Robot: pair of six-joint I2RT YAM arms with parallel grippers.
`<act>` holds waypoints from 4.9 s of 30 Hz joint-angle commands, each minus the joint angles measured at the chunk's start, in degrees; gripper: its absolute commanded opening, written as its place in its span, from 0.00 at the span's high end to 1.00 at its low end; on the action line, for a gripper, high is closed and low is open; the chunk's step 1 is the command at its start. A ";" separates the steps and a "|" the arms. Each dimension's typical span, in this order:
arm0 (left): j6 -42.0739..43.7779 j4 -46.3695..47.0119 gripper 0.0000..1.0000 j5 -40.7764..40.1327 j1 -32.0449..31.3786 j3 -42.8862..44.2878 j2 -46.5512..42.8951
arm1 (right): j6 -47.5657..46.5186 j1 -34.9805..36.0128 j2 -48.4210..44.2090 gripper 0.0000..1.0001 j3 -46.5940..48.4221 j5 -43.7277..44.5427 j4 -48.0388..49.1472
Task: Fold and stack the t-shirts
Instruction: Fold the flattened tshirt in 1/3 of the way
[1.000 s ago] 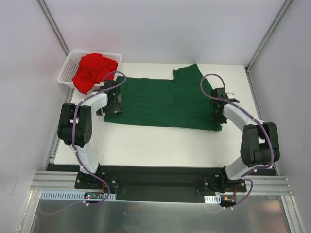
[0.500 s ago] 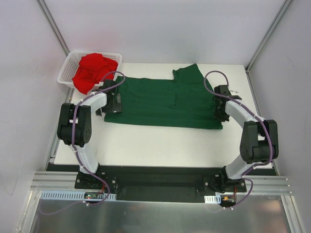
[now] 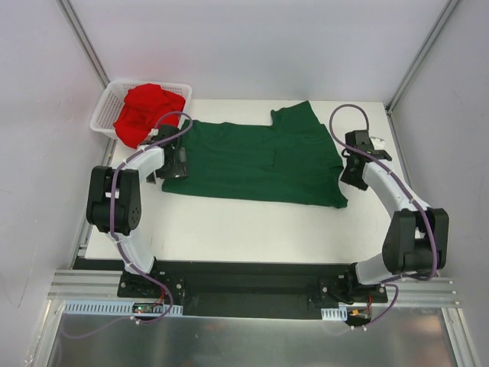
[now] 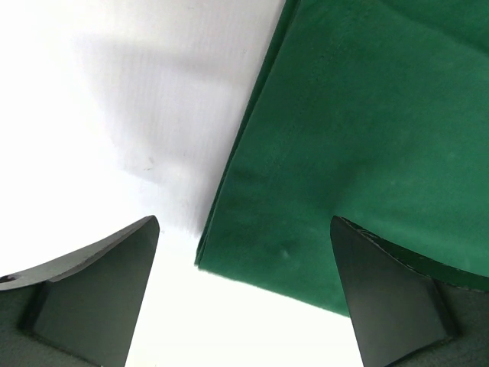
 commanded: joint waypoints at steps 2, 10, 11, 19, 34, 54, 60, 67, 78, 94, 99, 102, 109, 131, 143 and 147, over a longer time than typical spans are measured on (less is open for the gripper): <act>0.87 -1.33 0.05 4.11 0.59 -0.47 -7.83 | -1.59 -0.16 -7.85 0.58 4.36 -3.64 -1.87; 0.87 3.31 0.05 11.86 -0.11 -3.89 -13.99 | -3.61 1.16 -10.41 0.55 -0.21 -20.69 5.07; 0.79 3.85 0.05 12.38 -0.90 -4.24 -13.90 | -3.70 1.34 -9.19 0.55 -0.82 -23.32 5.51; -0.71 9.03 0.05 14.67 -3.89 -7.50 -12.76 | -2.91 2.48 -2.68 0.55 -5.83 -36.42 13.77; -0.97 10.36 0.05 13.88 -4.60 -9.70 -11.53 | -1.77 3.54 3.91 0.54 -6.45 -36.97 13.51; -0.62 10.10 0.05 11.51 -4.60 -9.87 -9.95 | -2.82 3.71 7.96 0.55 -2.23 -29.42 5.52; -1.15 8.34 0.05 9.75 -4.60 -9.35 -8.63 | -3.35 3.62 9.01 0.54 -1.79 -29.06 4.20; -2.99 7.29 0.05 10.63 -4.60 -9.78 -8.01 | -3.79 3.80 7.70 0.55 -3.20 -30.20 4.99; -5.80 7.11 0.05 13.44 -4.60 -11.98 -8.10 | -4.40 4.15 4.89 0.54 -6.80 -30.64 4.46; -10.29 7.11 0.07 15.29 -7.32 -20.59 -20.46 | -4.05 6.35 -5.31 0.53 -7.95 -29.85 -1.95; -10.47 5.88 0.05 15.29 -7.50 -18.93 -29.89 | -4.40 6.70 -8.56 0.53 -5.40 -29.59 -3.10; -9.24 4.48 0.05 13.27 -7.50 -15.59 -31.30 | -4.49 6.70 -8.57 0.52 -4.61 -29.59 -2.14; -7.39 8.85 0.05 11.60 -7.58 -13.03 -23.67 | -4.05 6.79 -2.86 0.52 -6.36 -32.39 7.07; -9.14 24.51 0.05 20.64 -7.58 -20.86 -11.62 | -1.77 7.40 8.14 0.52 -7.94 -39.34 18.00; -14.07 26.27 0.05 29.79 -7.58 -22.96 -11.00 | -1.94 8.28 -1.44 0.52 -12.43 -39.87 11.93; -14.86 26.27 0.05 30.58 -7.50 -27.35 -15.29 | -1.33 8.81 -4.60 0.52 -13.39 -39.08 9.21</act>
